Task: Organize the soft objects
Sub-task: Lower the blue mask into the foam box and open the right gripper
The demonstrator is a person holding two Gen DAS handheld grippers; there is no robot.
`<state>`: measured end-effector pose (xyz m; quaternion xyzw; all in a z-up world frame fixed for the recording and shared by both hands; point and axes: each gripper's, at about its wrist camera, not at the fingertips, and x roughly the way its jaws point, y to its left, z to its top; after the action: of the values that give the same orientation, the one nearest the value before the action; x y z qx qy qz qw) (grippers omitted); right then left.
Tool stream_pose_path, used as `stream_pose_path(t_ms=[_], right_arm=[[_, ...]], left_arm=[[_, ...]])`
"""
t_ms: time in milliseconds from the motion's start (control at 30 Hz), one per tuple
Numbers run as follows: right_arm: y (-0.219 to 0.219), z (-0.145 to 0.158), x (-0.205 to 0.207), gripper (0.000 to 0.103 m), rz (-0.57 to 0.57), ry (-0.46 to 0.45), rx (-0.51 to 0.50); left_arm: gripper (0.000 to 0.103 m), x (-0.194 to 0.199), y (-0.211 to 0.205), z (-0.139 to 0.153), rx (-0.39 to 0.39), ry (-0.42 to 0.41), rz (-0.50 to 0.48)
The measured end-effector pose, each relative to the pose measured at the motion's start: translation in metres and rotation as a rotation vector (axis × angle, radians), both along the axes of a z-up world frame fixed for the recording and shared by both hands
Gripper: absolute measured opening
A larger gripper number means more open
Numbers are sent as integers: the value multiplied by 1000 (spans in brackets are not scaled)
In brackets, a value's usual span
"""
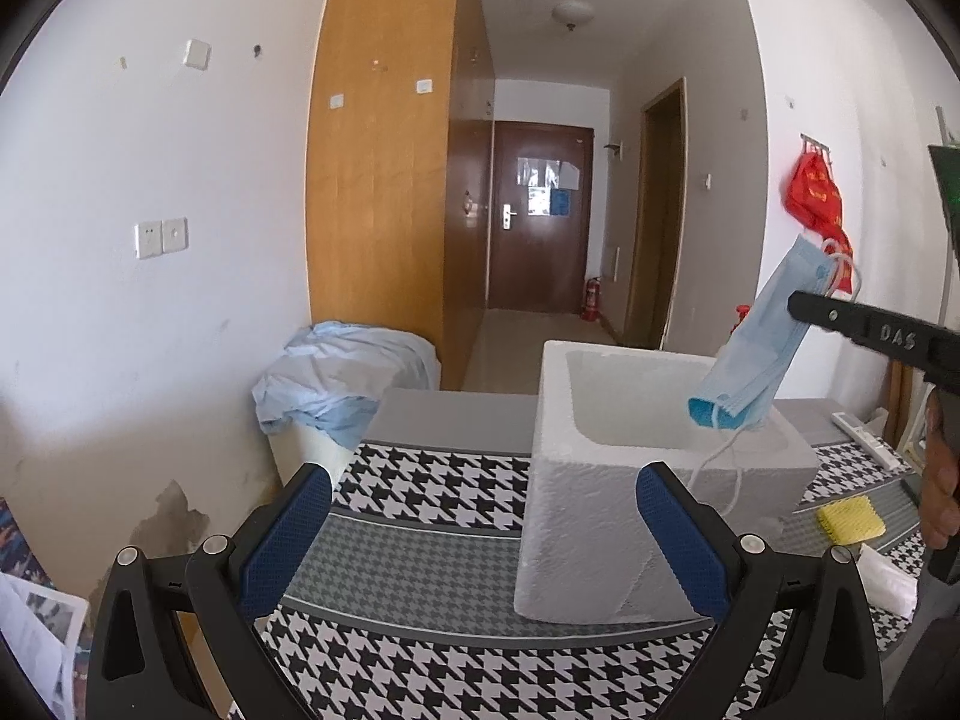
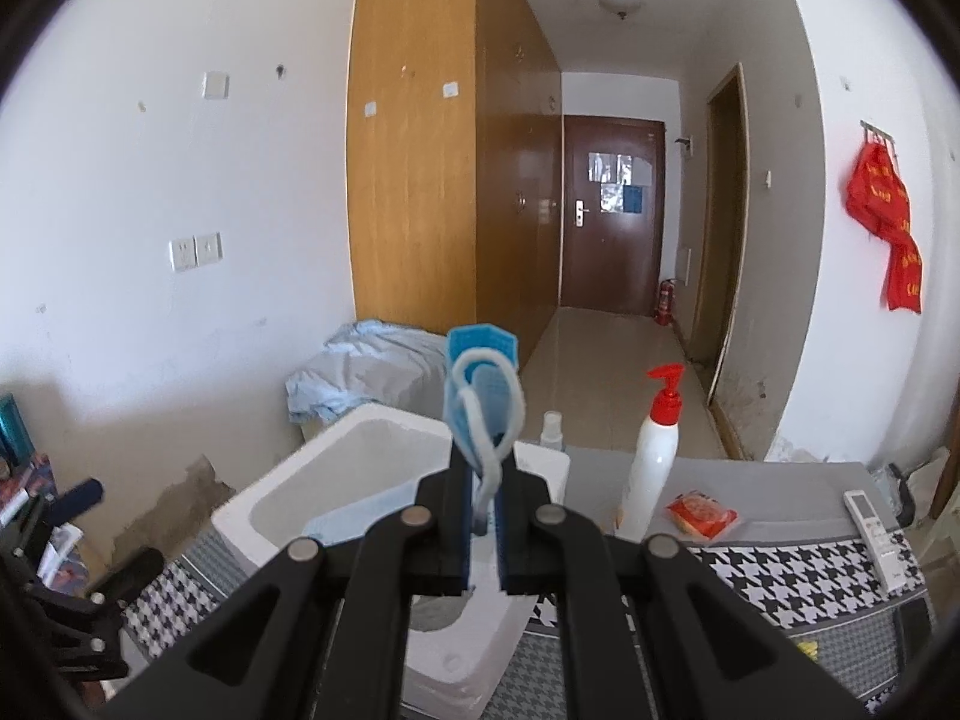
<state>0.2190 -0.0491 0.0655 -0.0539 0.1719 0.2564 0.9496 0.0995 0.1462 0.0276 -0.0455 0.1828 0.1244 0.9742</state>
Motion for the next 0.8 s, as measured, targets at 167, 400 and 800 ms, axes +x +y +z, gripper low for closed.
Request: stream_pose_path(t_ms=[167,400,800], right_arm=[[11,-6,4,9,18,23,-27],[21,-13,8,9,27,38,-73],[41,-20,17,40,46,69,-127]], left_arm=[[102,1,3,-2,1,8,7],[102,0,8,-6,-3,16,24],[102,1,8,-10,-1,23,27]])
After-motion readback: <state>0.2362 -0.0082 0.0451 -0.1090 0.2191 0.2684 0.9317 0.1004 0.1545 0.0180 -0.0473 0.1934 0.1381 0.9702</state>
